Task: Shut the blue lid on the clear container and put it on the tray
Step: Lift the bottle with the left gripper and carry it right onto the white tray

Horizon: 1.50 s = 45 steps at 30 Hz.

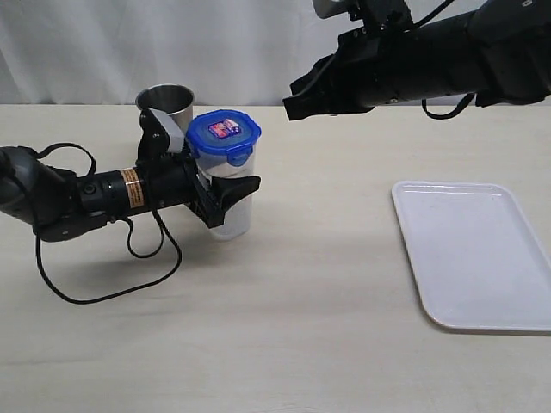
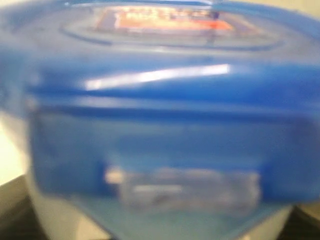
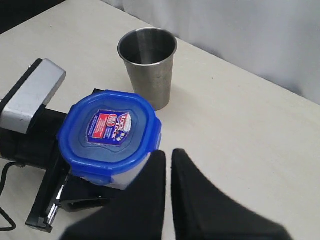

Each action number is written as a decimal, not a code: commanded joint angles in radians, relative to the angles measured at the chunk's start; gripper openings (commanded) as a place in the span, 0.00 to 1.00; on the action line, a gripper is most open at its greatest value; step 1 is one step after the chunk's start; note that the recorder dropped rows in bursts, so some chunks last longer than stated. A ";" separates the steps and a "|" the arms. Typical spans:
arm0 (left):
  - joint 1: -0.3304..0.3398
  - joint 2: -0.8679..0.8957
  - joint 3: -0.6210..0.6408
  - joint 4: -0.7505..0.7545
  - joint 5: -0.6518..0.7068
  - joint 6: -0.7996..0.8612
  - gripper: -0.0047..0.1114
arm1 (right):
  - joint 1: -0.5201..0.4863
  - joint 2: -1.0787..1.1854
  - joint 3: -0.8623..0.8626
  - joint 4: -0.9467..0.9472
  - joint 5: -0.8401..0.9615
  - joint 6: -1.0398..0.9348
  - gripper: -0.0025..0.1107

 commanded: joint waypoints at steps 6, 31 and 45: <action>-0.001 -0.092 -0.011 0.130 0.303 -0.190 0.04 | -0.116 -0.202 0.002 -0.189 0.060 0.252 0.06; -0.780 0.197 -0.788 0.829 1.641 0.217 0.04 | -0.434 -0.465 0.060 -0.211 0.126 0.361 0.06; -0.836 0.277 -0.860 0.829 1.662 0.464 0.04 | -0.434 -0.465 0.060 -0.211 0.126 0.361 0.06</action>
